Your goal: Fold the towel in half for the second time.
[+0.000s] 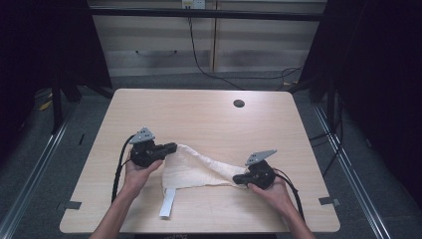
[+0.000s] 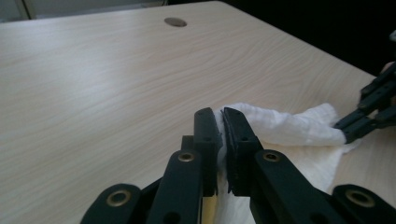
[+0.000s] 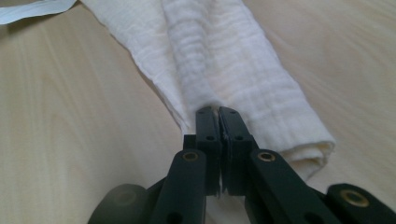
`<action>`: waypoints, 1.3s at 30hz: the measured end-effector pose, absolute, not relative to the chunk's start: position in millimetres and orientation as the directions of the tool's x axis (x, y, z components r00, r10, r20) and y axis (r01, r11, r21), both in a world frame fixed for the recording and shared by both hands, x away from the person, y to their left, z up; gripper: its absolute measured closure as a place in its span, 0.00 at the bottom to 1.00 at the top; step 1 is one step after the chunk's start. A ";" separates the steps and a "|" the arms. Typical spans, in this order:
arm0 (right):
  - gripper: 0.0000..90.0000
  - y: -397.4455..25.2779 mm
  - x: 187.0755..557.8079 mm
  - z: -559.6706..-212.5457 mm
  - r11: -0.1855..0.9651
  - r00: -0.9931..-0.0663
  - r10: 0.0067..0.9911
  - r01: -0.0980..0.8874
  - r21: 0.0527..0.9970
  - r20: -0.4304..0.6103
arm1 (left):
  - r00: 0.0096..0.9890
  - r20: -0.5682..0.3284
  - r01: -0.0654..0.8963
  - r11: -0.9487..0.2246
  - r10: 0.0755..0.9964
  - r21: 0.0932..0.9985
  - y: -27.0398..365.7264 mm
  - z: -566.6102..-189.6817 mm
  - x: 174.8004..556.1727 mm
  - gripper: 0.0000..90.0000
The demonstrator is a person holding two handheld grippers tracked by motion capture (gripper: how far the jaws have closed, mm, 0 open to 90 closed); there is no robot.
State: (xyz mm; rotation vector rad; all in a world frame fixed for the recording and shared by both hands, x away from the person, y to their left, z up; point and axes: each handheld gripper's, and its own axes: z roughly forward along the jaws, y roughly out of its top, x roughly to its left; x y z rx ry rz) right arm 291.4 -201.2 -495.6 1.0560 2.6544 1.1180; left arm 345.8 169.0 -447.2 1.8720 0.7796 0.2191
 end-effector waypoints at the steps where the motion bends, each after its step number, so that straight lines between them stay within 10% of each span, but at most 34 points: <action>1: 0.98 -202.6 294.0 -495.5 0.494 -0.755 0.630 0.570 0.656 0.182 | 0.779 -0.188 0.404 -0.250 0.598 0.880 166.8 -444.6 344.0 0.94; 39: 0.98 -207.3 297.8 -496.2 0.474 -0.736 0.649 0.589 0.655 0.192 | 0.884 0.015 0.317 -0.623 0.467 0.716 169.2 -491.0 273.7 0.94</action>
